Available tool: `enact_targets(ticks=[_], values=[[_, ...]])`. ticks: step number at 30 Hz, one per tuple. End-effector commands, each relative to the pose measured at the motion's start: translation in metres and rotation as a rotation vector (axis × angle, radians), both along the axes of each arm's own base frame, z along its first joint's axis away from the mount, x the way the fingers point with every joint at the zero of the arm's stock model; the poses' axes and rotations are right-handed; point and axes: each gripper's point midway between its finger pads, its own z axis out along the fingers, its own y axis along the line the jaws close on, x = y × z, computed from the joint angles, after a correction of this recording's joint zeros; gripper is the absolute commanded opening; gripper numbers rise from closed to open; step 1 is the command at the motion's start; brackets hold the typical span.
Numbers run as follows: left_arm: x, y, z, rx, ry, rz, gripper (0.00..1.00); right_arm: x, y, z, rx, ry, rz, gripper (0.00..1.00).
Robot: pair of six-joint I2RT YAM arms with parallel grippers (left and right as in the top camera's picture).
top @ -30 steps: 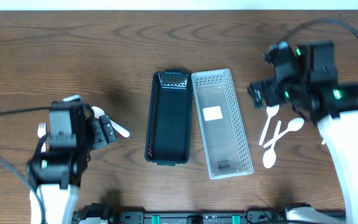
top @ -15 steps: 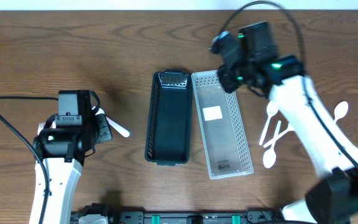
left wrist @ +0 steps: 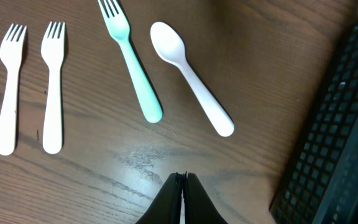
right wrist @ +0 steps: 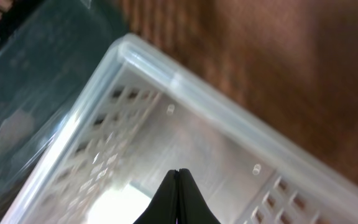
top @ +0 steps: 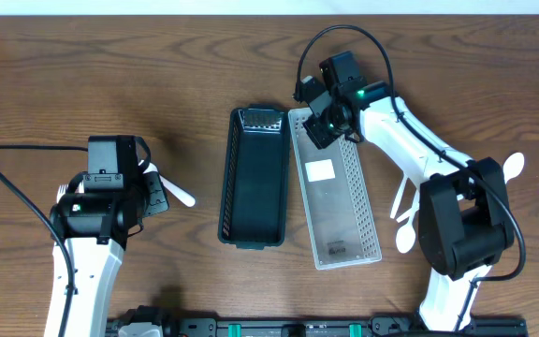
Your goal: Pack container
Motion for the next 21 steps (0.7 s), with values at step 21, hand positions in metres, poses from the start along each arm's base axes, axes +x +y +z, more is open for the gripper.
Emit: enact_targets(ticks=[21], values=[[0.003, 0.001, 0.006, -0.004, -0.017, 0.005, 0.06, 0.063, -0.019, 0.024, -0.004, -0.216, -0.354, 0.01]])
